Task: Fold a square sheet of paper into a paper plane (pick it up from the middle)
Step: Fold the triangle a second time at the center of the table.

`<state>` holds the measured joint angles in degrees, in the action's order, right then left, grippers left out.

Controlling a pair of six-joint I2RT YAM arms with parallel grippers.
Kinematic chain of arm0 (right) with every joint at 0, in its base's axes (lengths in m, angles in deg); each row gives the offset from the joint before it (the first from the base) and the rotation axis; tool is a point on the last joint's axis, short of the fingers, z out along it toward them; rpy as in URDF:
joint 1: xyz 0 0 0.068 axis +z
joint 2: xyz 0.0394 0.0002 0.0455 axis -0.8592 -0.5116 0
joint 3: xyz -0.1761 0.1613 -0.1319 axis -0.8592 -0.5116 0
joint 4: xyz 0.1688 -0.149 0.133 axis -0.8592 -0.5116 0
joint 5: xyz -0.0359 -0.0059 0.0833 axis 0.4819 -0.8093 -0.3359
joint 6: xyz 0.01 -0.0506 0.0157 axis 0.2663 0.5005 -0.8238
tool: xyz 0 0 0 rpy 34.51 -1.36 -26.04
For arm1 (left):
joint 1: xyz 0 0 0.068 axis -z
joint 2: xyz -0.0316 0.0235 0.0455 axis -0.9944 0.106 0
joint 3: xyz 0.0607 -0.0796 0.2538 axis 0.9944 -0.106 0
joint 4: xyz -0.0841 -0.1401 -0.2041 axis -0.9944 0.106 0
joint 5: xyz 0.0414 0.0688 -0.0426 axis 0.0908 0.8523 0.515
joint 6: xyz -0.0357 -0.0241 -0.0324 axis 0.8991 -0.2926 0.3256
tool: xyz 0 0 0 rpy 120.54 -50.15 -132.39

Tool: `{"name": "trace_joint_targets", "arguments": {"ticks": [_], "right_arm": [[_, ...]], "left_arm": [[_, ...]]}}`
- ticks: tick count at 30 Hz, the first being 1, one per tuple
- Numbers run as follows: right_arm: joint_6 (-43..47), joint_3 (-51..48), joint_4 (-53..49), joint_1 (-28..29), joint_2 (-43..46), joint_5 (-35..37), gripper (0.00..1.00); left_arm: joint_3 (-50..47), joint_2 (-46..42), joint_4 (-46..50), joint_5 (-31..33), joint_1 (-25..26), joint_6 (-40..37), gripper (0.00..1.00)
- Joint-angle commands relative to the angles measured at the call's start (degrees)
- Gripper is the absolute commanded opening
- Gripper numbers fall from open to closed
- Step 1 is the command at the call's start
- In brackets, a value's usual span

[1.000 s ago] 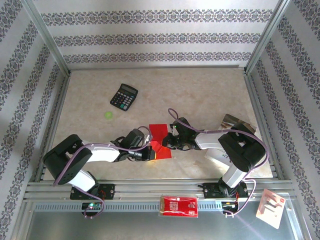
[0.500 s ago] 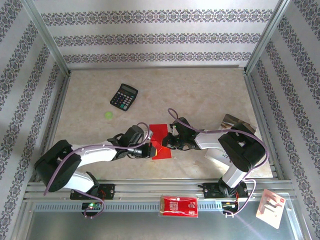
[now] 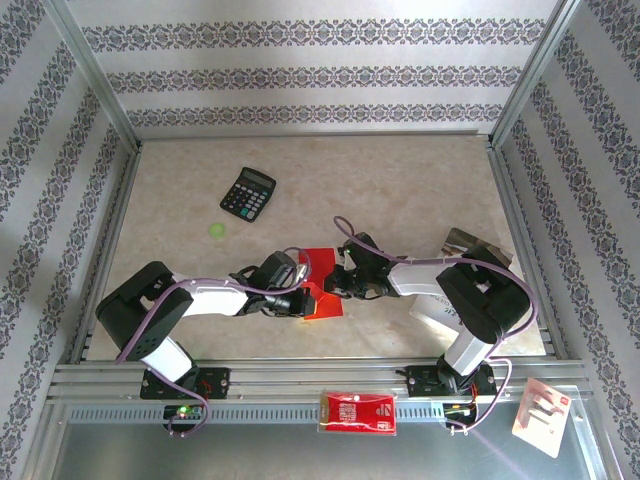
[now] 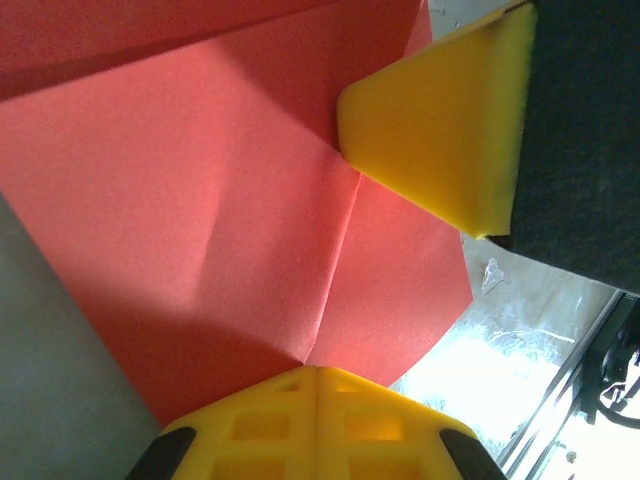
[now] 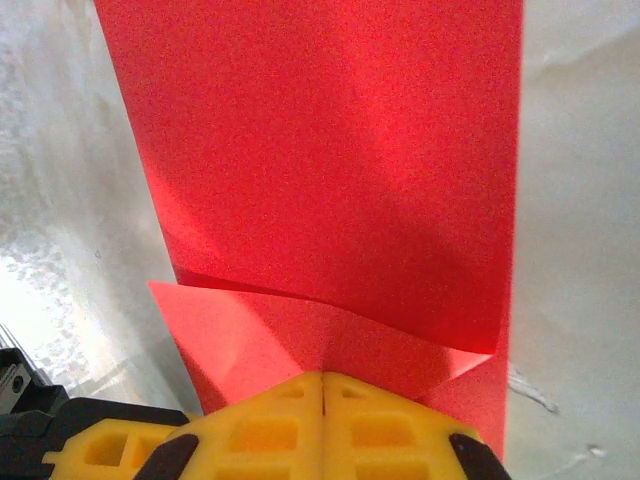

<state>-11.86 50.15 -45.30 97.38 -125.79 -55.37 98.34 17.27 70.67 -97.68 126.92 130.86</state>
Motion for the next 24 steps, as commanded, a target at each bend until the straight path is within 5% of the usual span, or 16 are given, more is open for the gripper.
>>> {"name": "trace_joint_targets", "arguments": {"ticks": [1, 8, 24], "right_arm": [[3.2, 0.9, -9.2, 0.7, 0.5, 2.8, 0.02], [0.5, -0.5, -5.1, 2.0, 4.5, 0.3, 0.07], [-4.4, -2.8, 1.9, 5.9, 3.2, 0.6, 0.01]], "left_arm": [[-3.0, 2.0, 1.8, 1.4, -0.3, -1.0, 0.0], [-4.3, 1.9, 1.9, 1.3, -0.3, -0.9, 0.0], [-4.8, 1.9, 2.3, 1.4, -0.3, -1.5, 0.0]]}}
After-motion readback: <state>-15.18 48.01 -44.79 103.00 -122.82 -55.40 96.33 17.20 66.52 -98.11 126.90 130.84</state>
